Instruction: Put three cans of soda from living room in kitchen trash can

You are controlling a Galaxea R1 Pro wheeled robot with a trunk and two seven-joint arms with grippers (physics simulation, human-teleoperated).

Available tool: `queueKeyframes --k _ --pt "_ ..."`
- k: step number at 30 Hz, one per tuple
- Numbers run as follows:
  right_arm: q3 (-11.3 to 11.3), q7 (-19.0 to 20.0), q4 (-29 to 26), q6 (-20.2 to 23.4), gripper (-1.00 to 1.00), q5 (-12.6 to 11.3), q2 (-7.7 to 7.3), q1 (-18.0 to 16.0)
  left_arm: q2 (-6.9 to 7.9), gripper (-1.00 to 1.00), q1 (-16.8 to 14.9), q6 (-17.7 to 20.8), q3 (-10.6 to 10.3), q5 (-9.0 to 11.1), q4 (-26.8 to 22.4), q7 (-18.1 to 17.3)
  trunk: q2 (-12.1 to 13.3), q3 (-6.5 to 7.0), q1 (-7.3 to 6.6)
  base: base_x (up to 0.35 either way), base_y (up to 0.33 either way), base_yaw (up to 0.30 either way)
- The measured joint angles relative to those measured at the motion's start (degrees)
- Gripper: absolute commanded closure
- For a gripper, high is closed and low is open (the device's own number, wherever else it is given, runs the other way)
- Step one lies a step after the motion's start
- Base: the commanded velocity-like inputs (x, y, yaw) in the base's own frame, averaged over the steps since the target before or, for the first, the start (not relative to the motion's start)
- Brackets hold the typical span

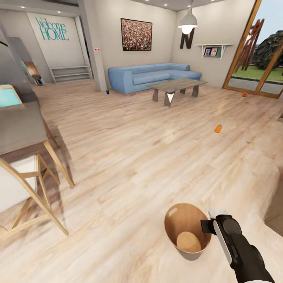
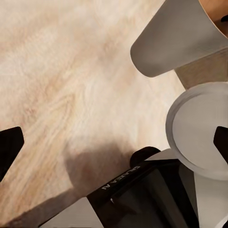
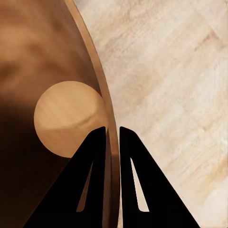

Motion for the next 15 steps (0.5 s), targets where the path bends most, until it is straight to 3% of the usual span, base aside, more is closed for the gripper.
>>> queueKeyframes --k 6,15 --pt "0.0 0.1 0.0 0.0 1.00 -0.4 0.01 0.0 0.00 -1.00 0.0 0.0 0.0 0.0 0.0 0.0 0.0 0.00 0.00 0.347 0.000 0.156" --pt "0.0 0.0 0.0 0.0 1.00 -0.1 -0.01 0.0 0.00 -1.00 0.0 0.0 0.0 0.0 -0.1 0.0 0.0 0.00 0.00 0.347 -0.057 0.020"
